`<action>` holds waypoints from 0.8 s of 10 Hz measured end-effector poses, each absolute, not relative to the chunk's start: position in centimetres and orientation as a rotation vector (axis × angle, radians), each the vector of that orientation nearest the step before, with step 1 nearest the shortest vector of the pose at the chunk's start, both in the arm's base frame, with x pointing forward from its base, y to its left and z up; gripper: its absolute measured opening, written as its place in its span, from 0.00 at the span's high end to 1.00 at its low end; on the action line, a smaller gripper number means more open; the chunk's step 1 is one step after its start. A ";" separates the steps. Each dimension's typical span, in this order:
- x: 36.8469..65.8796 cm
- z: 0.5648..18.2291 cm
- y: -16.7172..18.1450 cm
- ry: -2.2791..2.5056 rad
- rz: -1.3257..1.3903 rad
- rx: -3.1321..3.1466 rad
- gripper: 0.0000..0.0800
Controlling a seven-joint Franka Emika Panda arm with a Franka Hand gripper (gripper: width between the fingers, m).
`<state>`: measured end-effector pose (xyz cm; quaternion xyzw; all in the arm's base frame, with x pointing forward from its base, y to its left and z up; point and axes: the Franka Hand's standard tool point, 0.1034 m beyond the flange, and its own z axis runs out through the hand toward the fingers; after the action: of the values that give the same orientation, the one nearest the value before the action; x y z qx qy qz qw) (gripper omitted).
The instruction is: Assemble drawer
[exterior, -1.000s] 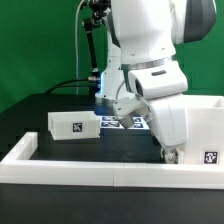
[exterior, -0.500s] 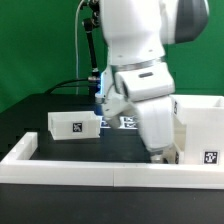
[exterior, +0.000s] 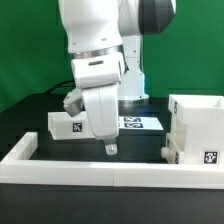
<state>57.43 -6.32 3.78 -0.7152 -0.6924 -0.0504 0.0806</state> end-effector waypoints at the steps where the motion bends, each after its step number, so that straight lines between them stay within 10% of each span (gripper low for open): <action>1: 56.6 4.5 -6.9 -2.045 -0.149 -2.175 0.19; 8: 53.3 6.8 -8.9 -1.873 -0.124 -2.364 0.19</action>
Offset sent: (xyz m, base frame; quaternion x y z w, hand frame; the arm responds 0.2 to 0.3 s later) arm -0.0345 -0.0171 0.0335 -0.0433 0.0221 -0.0134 0.9987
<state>53.29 -8.90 6.78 -0.7817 -0.6193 -0.0409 0.0615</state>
